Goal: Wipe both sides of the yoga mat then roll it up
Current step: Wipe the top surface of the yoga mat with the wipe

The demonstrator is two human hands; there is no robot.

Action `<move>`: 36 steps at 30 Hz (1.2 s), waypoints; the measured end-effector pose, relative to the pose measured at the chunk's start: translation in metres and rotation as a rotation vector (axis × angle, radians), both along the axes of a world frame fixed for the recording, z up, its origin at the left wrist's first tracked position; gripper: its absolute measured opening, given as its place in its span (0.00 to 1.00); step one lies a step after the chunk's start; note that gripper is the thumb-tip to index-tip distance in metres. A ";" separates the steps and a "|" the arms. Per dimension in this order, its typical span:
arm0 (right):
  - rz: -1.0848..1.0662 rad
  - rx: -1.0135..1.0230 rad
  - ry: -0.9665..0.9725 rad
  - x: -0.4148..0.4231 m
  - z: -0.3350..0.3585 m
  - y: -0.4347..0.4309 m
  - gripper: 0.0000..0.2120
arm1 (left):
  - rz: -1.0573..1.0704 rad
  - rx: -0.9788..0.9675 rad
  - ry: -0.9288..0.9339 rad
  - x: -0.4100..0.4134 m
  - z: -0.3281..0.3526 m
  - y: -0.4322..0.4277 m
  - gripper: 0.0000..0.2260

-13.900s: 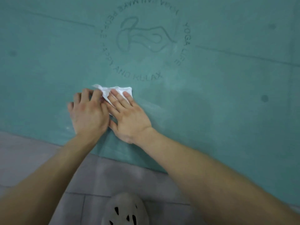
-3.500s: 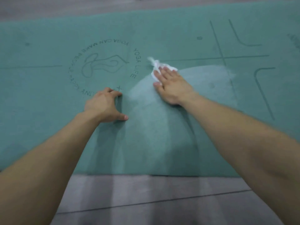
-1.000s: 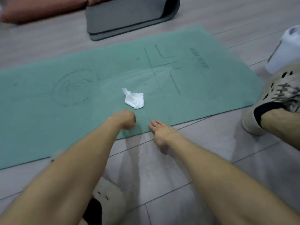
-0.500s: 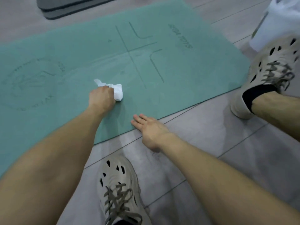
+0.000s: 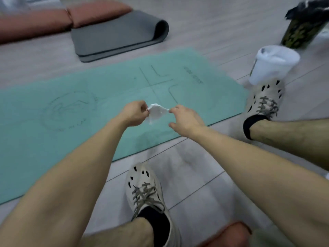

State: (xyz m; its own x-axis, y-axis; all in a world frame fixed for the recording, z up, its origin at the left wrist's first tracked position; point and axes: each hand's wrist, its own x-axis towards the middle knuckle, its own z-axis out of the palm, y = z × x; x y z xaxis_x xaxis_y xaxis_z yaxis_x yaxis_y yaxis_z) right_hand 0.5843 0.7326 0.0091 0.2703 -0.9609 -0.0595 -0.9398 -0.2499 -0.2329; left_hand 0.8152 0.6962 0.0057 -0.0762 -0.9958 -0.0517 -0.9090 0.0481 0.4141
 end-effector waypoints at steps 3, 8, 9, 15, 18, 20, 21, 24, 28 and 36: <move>-0.007 -0.053 -0.071 0.005 0.031 -0.016 0.33 | -0.075 0.045 0.068 -0.011 0.013 0.003 0.07; 0.046 -0.046 -0.014 0.002 0.049 -0.058 0.08 | -0.014 -0.041 0.163 -0.035 0.012 -0.012 0.09; 0.074 -0.027 -0.005 -0.002 0.053 -0.066 0.08 | 0.021 -0.055 0.195 -0.041 0.012 -0.017 0.10; 0.312 0.056 0.278 -0.043 0.108 -0.136 0.08 | 0.080 -0.023 0.555 -0.075 0.019 -0.072 0.08; 0.262 0.052 0.258 -0.070 0.101 -0.176 0.06 | 0.077 0.011 0.656 -0.100 0.018 -0.106 0.06; 0.129 0.060 0.084 -0.079 0.063 -0.199 0.10 | 0.078 0.042 0.592 -0.112 0.003 -0.122 0.03; 0.045 0.074 -0.030 -0.082 0.036 -0.205 0.13 | 0.075 0.092 0.563 -0.116 -0.009 -0.127 0.03; -0.201 0.121 -0.196 -0.088 -0.057 -0.193 0.22 | 0.057 0.291 0.345 -0.111 -0.049 -0.132 0.11; -0.182 0.027 -0.116 -0.101 -0.147 -0.148 0.31 | 0.041 0.361 -0.154 -0.087 -0.085 -0.129 0.34; 0.131 -0.022 -0.032 -0.055 -0.195 -0.133 0.30 | -0.016 0.553 -0.406 -0.057 -0.101 -0.130 0.68</move>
State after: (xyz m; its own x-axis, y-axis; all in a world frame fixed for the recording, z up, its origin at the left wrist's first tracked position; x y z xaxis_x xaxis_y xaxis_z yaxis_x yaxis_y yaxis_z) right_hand 0.5290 0.5996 -0.1861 0.3954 -0.9181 -0.0280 -0.8907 -0.3758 -0.2557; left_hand 0.7582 0.5658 -0.0954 0.0422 -0.8135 -0.5800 -0.9983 -0.0577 0.0083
